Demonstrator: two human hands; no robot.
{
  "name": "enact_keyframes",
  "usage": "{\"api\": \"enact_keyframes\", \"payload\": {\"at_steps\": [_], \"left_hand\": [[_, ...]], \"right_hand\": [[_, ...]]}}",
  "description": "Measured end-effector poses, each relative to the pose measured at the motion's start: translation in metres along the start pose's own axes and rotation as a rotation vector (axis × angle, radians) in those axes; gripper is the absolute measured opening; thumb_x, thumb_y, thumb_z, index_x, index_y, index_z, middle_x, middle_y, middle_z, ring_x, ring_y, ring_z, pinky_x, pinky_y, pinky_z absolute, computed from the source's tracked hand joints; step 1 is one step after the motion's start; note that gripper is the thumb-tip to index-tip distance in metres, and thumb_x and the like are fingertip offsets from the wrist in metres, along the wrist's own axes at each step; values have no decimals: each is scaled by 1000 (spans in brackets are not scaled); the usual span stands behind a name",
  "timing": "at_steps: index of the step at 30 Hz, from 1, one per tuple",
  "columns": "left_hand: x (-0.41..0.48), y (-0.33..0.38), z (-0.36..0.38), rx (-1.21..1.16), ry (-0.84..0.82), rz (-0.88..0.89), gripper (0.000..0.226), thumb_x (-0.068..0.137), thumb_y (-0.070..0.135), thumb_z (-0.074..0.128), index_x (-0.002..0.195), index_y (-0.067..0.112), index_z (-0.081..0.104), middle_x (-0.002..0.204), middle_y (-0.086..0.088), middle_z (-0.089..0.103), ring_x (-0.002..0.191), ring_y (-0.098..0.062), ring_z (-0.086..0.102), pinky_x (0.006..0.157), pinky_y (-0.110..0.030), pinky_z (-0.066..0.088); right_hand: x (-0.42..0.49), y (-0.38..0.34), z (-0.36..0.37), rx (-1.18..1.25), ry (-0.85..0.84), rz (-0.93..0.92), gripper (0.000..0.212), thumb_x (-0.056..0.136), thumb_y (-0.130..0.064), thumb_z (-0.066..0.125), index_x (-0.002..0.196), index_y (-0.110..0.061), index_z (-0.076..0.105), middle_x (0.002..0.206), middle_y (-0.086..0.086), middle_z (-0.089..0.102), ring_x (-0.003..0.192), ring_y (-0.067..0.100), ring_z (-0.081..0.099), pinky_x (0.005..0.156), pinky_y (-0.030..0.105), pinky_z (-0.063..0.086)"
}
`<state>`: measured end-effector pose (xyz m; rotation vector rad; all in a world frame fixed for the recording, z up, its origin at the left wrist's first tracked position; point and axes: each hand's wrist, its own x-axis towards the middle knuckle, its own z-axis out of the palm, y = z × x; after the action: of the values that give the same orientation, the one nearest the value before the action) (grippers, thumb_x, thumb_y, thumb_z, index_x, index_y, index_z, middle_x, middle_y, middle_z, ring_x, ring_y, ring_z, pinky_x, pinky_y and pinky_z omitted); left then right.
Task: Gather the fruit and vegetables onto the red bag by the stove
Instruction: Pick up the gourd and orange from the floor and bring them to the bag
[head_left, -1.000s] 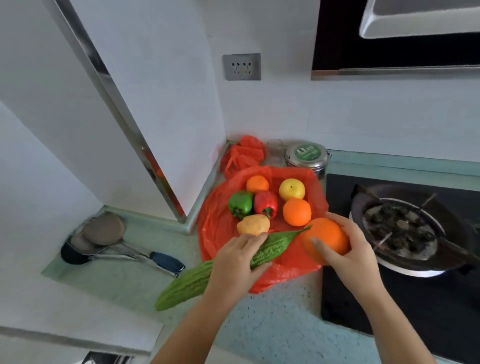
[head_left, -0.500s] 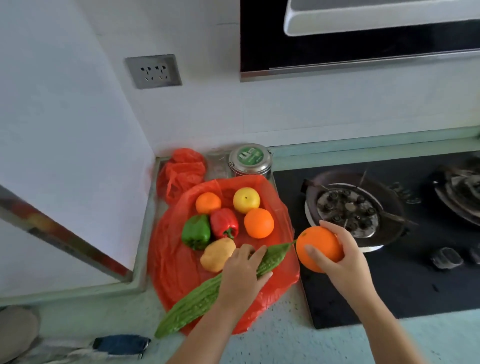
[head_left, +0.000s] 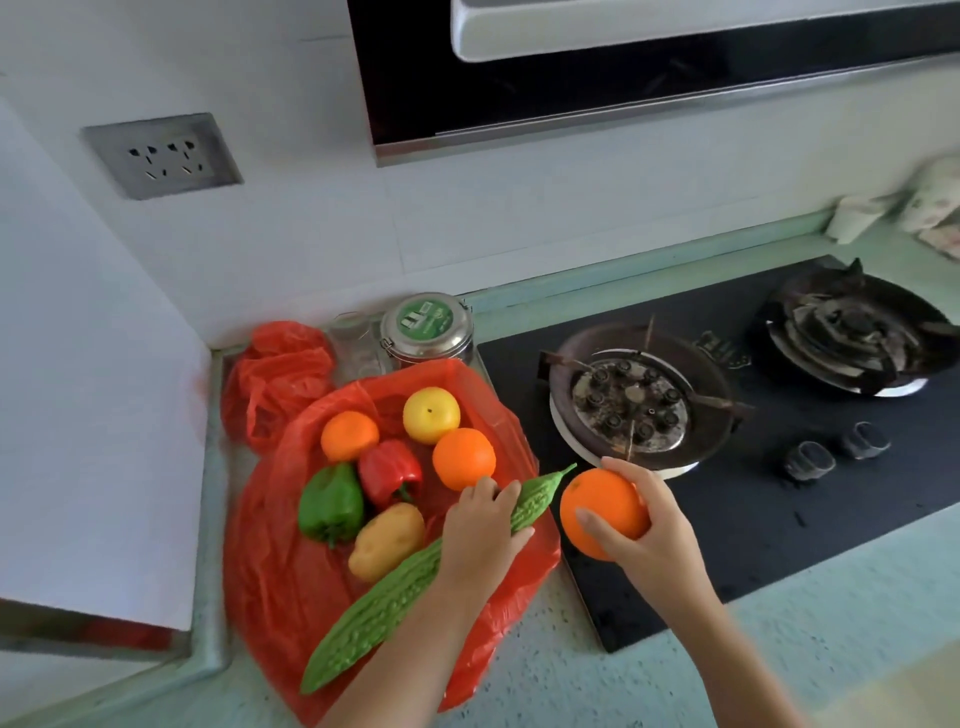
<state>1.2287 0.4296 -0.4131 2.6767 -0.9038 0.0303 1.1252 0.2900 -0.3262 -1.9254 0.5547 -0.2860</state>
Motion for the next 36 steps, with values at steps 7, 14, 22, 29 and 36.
{"api": "enact_keyframes", "payload": {"at_steps": [7, 14, 22, 29, 36], "left_hand": [[-4, -13, 20, 32, -22, 12, 66, 38, 43, 91, 94, 14, 69, 75, -2, 60, 62, -21, 60, 43, -30, 48], [-33, -34, 1, -50, 203, 21, 44, 66, 42, 75, 100, 15, 68, 88, -2, 65, 78, -21, 62, 57, -30, 51], [-102, -72, -34, -48, 338, -214, 41, 80, 40, 51, 98, 10, 70, 94, -5, 65, 88, -22, 59, 69, -34, 54], [-134, -81, -44, -61, 365, -388, 40, 82, 39, 50, 103, 10, 69, 97, -3, 65, 93, -21, 59, 76, -32, 52], [-142, -79, -50, -78, 378, -449, 42, 82, 38, 49, 106, 9, 68, 98, -3, 65, 94, -22, 60, 76, -32, 53]], "right_hand": [[2, 5, 7, -49, -48, 2, 54, 73, -29, 74, 116, -38, 42, 110, -19, 42, 95, -5, 45, 63, 10, 39], [8, 2, 23, -65, -141, -27, 52, 74, -32, 73, 115, -42, 41, 110, -24, 39, 93, -4, 46, 58, 10, 41], [18, -8, 74, -93, -323, -135, 57, 74, -33, 74, 123, -35, 44, 118, -14, 41, 99, 4, 47, 72, 16, 41], [24, -5, 123, -214, -359, -259, 60, 75, -30, 73, 127, -23, 45, 120, -11, 37, 111, 16, 43, 86, 27, 39], [27, -2, 150, -351, -305, -326, 65, 75, -34, 73, 131, -20, 43, 134, 2, 42, 122, 25, 35, 91, 39, 39]]}}
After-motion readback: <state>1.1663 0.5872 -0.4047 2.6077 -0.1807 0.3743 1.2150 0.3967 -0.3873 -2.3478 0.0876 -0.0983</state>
